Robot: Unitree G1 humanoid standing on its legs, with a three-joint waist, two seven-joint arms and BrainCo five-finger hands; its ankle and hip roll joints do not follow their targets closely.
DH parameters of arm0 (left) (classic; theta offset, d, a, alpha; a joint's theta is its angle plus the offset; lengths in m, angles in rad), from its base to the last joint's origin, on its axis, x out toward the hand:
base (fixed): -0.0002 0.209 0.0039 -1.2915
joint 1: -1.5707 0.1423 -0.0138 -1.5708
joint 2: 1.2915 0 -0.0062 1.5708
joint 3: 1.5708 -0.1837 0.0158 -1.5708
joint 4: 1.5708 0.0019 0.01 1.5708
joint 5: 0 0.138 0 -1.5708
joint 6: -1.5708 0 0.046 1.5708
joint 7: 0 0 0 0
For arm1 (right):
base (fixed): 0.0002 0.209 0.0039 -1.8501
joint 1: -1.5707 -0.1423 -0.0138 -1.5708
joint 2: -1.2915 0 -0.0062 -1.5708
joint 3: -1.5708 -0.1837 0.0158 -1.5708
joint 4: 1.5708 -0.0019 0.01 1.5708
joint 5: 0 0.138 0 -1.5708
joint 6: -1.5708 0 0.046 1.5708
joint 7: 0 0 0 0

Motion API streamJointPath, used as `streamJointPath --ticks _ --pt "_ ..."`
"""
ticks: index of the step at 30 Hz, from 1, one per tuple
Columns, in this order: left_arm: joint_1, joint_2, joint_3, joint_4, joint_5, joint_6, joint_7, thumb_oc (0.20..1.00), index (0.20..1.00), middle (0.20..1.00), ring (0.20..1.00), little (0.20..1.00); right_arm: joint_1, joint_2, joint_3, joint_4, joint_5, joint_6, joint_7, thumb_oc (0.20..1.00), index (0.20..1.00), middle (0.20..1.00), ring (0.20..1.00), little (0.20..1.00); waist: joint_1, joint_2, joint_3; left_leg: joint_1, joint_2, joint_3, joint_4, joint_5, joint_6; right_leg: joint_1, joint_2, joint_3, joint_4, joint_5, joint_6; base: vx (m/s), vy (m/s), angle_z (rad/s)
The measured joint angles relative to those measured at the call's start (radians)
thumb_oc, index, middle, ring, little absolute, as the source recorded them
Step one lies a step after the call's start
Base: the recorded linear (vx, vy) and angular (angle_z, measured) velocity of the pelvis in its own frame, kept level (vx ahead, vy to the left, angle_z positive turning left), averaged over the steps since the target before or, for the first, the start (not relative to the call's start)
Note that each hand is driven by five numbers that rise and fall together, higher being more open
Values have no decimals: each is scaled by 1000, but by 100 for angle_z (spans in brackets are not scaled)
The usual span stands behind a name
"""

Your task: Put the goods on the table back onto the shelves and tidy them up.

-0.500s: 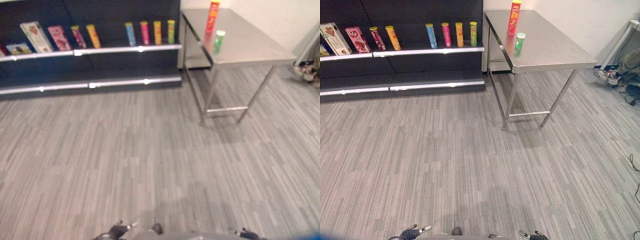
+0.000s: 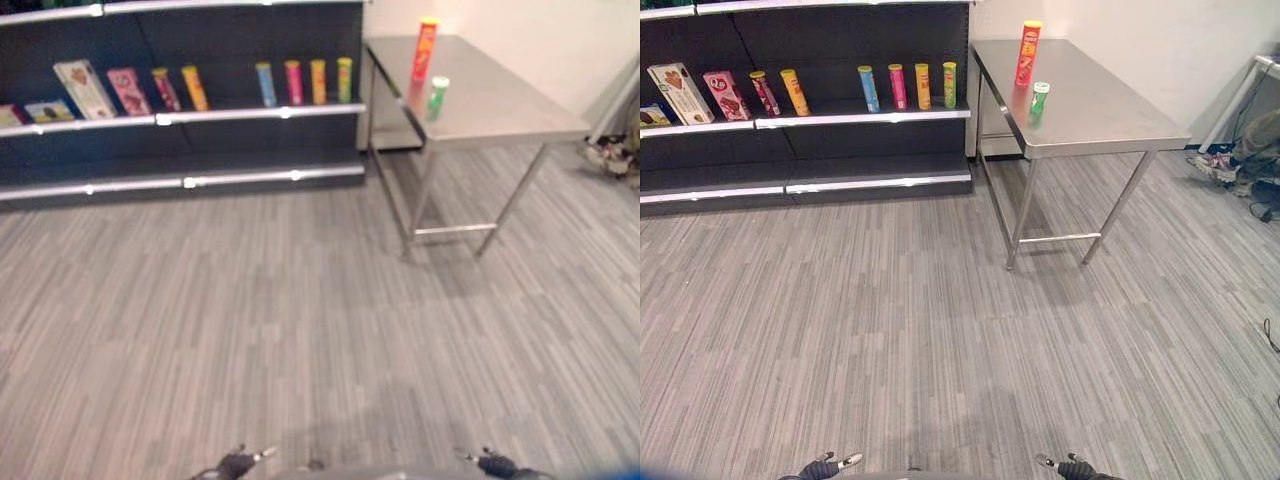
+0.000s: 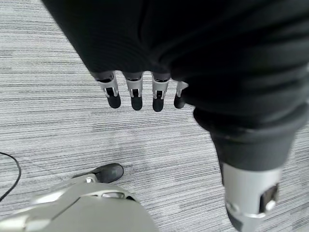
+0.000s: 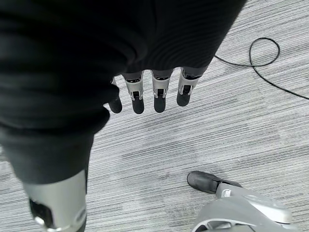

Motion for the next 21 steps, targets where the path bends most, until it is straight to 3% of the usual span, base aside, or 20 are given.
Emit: streamJointPath --ticks 9,15,17,18,19,20,21 --pt "1 12 -1 2 31 1 1 1000 1000 1000 1000 1000 5 2 49 1 -64 2 8 1000 1000 1000 1000 1000 1 -18 -21 1 0 1 0 0 0 -1 -1 0 1 1 1 4 9 0" --pt "1 15 -1 2 33 1 2 1000 1000 1000 1000 1000 10 2 49 5 -75 17 8 1000 1000 1000 1000 1000 3 2 -22 -4 -3 22 -6 -3 5 -34 -7 17 13 3 5 10 157 -14" --pt "-39 4 1 48 33 3 0 1000 1000 1000 1000 1000 -24 -28 47 10 -74 19 8 1000 1000 1000 1000 1000 1 54 18 -17 6 52 -28 -10 51 -196 -38 25 290 -23 49 64 408 -43" --pt "-47 8 1 51 33 3 0 1000 1000 1000 1000 1000 -28 -32 47 9 -74 19 9 1000 1000 1000 1000 1000 -1 57 29 -16 4 52 -28 -14 54 -226 -53 25 359 -34 60 176 325 -10" --pt "-58 23 4 47 33 1 0 1000 1000 1000 1000 1000 -13 -30 46 22 -72 18 11 1000 1000 1000 1000 1000 -4 43 51 7 -24 48 -28 -27 66 -309 -112 35 584 -41 81 147 246 18" --pt "-57 31 -1 44 33 2 0 1000 1000 1000 1000 1000 -12 -30 29 22 -73 18 11 1000 1000 1000 1000 1000 -8 27 61 22 -39 41 -28 -34 76 -377 -161 34 727 -47 100 140 143 24" --pt "-52 35 -2 41 33 1 0 1000 1000 1000 1000 1000 -6 -27 29 27 -73 19 12 1000 1000 1000 1000 1000 -5 21 64 28 -48 42 -28 -39 83 -408 -183 41 774 -49 104 61 43 28"
